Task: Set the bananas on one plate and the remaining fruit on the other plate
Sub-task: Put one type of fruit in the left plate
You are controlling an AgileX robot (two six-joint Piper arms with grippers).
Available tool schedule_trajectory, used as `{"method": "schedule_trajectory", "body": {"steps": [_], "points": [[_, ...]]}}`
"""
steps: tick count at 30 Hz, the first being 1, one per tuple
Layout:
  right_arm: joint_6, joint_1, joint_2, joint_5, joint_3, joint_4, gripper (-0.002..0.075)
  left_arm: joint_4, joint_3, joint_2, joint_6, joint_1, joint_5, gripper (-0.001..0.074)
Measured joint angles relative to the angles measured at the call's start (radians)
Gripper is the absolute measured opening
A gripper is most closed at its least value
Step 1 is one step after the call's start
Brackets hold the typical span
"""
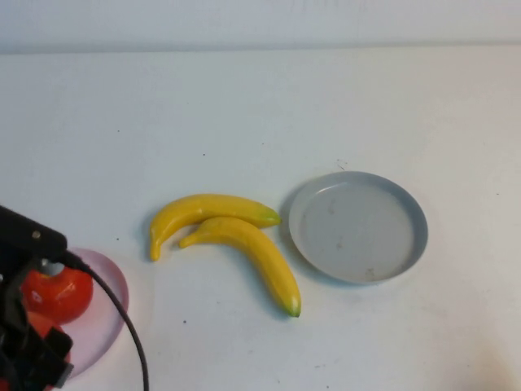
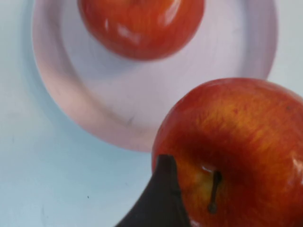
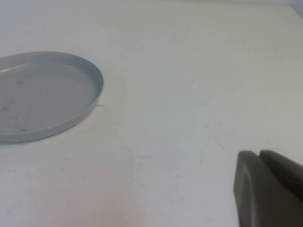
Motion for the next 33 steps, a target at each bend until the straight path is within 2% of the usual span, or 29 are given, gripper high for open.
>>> {"method": "schedule_trajectory", "body": {"steps": [6,13,22,26,33], "points": [[0.000,0.000,0.000,0.000,0.000,0.000,-0.0017,-0.004,0.115,0.002,-0.014,0.091,-0.138,0.0587],[0.000,0.000,0.000,0.000,0.000,0.000,-0.0017,-0.012,0.128,0.090,-0.016,0.176,-0.308,0.0587],[0.000,0.000,0.000,0.000,0.000,0.000,-0.0017,-0.016,0.117,0.212,-0.021,0.199,-0.343,0.0583],[0.000,0.000,0.000,0.000,0.000,0.000,-0.0017,-0.008,0.115,0.216,-0.050,0.201,-0.363,0.0660],[0.000,0.000,0.000,0.000,0.000,0.000,-0.0017,-0.023,0.090,0.128,-0.065,0.206,-0.264,0.0668]]}}
